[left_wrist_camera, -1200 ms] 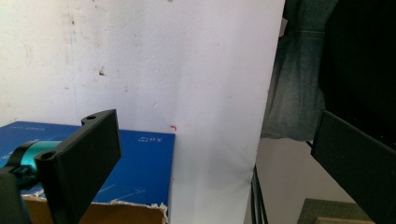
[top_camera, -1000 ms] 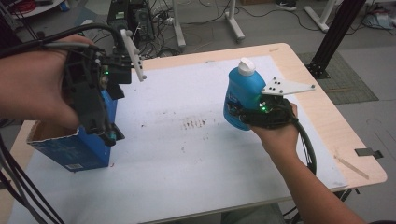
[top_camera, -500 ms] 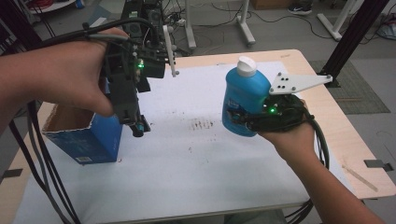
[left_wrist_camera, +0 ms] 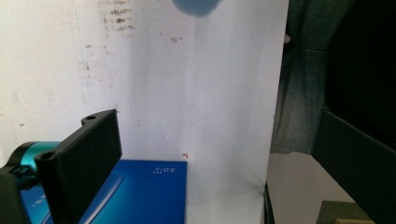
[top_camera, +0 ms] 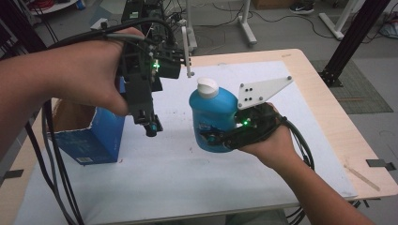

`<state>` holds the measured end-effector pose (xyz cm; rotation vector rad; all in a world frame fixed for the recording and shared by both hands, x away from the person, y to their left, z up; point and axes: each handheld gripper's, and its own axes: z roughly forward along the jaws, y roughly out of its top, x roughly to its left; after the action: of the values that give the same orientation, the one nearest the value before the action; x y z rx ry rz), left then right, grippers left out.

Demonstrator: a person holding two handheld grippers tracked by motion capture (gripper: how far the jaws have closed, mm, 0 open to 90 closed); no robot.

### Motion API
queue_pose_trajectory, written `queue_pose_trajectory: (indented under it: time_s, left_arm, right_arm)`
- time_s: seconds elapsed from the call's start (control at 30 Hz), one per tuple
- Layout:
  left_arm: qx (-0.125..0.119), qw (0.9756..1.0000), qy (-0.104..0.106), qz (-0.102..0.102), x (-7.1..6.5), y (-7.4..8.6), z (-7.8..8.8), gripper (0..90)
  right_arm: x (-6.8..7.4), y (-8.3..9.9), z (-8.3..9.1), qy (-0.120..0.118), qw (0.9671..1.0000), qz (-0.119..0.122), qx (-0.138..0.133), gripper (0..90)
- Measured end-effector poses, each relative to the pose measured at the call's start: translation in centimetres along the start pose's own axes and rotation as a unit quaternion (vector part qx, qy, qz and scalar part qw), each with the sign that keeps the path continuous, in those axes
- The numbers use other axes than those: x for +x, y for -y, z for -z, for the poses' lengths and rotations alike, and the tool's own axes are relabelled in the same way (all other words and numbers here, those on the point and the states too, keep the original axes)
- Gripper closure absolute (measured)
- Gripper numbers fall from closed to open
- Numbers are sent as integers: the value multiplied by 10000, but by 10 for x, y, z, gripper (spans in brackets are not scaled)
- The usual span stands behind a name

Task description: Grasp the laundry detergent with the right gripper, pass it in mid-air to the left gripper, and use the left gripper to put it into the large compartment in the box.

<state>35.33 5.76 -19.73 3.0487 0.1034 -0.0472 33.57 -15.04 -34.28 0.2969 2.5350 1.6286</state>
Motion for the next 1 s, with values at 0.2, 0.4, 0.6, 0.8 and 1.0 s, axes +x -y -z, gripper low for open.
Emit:
queue_pose_trajectory:
  time_s: [0.2,0.4,0.6,0.8,1.0]
  left_arm:
    - [72,10000,-20,-15,0,-8,-3,17]
    - [138,9998,5,-120,-2,-18,-7,17]
    - [173,9996,13,-201,-8,-29,-9,17]
    - [259,9994,-5,-233,-10,-34,-14,17]
    - [262,9995,-53,-188,-12,-34,-15,17]
  right_arm:
    - [3,-4,-14,-371,9993,86,64,446]
    - [6,-5,-25,-595,9982,117,34,446]
    - [8,-8,-36,-753,9971,135,42,446]
    - [10,-14,-45,-869,9961,173,-40,446]
    - [12,-19,-50,-946,9952,219,-127,446]
